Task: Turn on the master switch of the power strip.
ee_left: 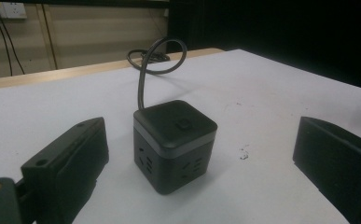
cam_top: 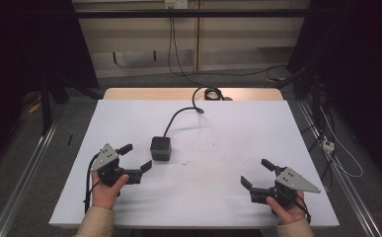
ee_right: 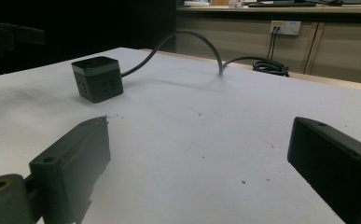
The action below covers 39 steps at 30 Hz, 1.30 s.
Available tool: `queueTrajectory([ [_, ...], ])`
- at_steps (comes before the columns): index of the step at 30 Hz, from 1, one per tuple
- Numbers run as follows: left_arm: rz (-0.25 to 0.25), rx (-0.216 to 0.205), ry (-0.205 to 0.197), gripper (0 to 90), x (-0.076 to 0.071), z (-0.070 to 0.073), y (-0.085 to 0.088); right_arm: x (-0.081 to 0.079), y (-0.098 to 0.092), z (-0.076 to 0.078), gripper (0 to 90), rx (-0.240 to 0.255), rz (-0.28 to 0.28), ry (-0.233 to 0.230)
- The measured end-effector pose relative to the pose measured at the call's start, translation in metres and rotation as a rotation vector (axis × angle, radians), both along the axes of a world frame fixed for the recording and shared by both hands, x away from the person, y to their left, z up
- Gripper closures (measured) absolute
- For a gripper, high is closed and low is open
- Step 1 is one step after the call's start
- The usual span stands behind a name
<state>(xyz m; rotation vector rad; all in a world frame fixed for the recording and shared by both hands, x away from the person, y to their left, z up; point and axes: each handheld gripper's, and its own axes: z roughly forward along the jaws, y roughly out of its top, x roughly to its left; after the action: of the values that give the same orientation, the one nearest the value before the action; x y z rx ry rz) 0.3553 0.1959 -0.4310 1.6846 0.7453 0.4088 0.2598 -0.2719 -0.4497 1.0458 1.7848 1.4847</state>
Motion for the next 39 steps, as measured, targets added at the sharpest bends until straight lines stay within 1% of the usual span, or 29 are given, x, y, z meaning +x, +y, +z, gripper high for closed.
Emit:
queueTrajectory([
  [3,0.002,0.002,-0.001,2.9,0.000,0.000,0.000,0.001,0.000,0.000,5.1,0.001,-0.002,0.000],
  [7,0.010,-0.011,0.000,2.9,0.002,0.000,0.001,0.002,0.000,-0.001,5.0,-0.001,0.000,0.003],
  [9,0.014,-0.006,0.001,2.9,0.003,0.000,0.001,0.002,-0.001,-0.002,5.0,-0.001,0.002,0.006],
  [13,0.015,-0.009,0.001,3.8,0.005,0.000,0.000,0.004,0.000,-0.002,5.1,-0.003,0.002,0.007],
  [14,0.014,-0.004,0.000,3.9,0.005,0.001,0.000,0.004,0.000,-0.002,5.1,0.000,0.001,0.008],
  [18,0.017,-0.010,-0.001,4.4,0.007,0.002,-0.002,0.003,0.000,-0.002,5.0,-0.004,0.003,0.005],
  [28,0.009,-0.002,0.015,6.0,0.011,0.002,-0.005,0.003,-0.002,-0.002,5.0,-0.003,-0.007,0.004],
  [39,0.014,-0.013,0.029,6.2,0.014,0.002,-0.006,0.003,-0.002,-0.002,5.0,-0.005,-0.009,0.004],
])
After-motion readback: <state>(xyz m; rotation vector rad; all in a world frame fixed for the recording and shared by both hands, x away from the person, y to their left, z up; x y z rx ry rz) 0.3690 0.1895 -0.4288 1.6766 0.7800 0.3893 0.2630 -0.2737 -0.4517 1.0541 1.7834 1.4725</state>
